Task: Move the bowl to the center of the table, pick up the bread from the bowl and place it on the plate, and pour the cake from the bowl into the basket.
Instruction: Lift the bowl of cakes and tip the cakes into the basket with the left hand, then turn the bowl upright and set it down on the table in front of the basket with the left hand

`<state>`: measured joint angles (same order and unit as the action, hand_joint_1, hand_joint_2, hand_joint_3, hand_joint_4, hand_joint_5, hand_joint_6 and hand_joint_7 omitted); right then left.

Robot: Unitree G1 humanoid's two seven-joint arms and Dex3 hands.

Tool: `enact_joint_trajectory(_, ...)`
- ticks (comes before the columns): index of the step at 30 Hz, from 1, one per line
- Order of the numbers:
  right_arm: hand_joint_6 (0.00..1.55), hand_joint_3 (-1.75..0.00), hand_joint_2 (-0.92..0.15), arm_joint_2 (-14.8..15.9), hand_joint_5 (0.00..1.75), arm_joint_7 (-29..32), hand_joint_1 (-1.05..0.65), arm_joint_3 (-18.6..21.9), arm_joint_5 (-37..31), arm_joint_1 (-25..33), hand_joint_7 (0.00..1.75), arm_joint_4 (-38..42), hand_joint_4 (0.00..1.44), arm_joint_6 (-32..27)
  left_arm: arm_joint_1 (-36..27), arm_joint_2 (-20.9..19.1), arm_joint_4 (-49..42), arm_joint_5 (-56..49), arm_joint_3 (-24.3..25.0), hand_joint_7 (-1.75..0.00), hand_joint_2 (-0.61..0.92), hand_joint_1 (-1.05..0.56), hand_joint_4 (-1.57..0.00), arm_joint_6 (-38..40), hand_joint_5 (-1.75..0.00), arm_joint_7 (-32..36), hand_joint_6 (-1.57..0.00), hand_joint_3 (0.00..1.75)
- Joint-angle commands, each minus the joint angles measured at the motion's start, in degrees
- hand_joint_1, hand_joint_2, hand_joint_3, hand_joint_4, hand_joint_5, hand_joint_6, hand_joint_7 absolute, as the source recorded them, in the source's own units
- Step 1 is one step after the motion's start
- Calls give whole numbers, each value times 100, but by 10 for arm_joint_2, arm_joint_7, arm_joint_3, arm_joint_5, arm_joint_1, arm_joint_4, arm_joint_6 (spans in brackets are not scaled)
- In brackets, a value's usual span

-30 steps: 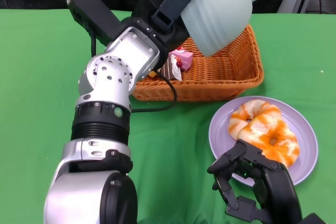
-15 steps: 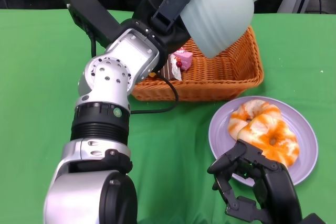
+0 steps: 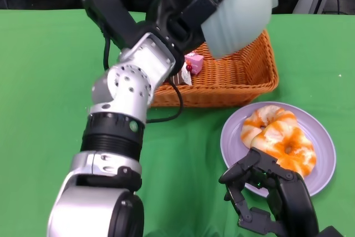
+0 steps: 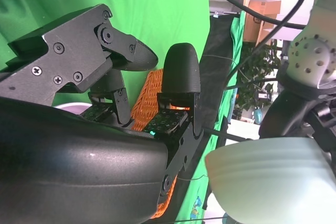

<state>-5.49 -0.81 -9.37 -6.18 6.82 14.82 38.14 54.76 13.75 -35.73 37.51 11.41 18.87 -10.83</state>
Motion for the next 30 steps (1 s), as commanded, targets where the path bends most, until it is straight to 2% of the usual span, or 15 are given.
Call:
enact_joint_trajectory(1,71,-94,-59,4,153,1,-10,3,4,-2,127,4,73,6,-4,-14,8,-57,-25,-143,67,-11,-81,-69,-158,-43,-81,108)
enact_joint_trajectory(4,71,-94,-58,2,152,3,-10,4,5,-3,127,6,73,10,-8,-35,1,-137,-60,-138,56,-11,-86,-144,-154,-51,-87,121)
enact_joint_trajectory(11,71,-96,-58,4,152,1,-9,4,6,0,126,-5,73,2,-20,-69,-55,-278,-114,-134,40,-14,-80,-361,-158,-76,-80,132)
enact_joint_trajectory(18,71,-96,-58,4,152,-6,-8,4,14,0,125,-16,73,-9,-10,-99,-127,-389,-143,-139,60,-8,-74,-519,-172,-26,-77,106)
enact_joint_trajectory(27,70,-92,-59,5,152,-8,-10,5,16,-7,126,-16,73,-15,-4,-166,-190,-510,-172,-151,62,-5,-70,-657,-174,64,-66,102)
enact_joint_trajectory(30,70,-90,-60,4,152,-8,-11,6,17,-8,126,-16,74,-14,-6,-200,-199,-579,-189,-150,59,-5,-65,-700,-175,142,-65,104)
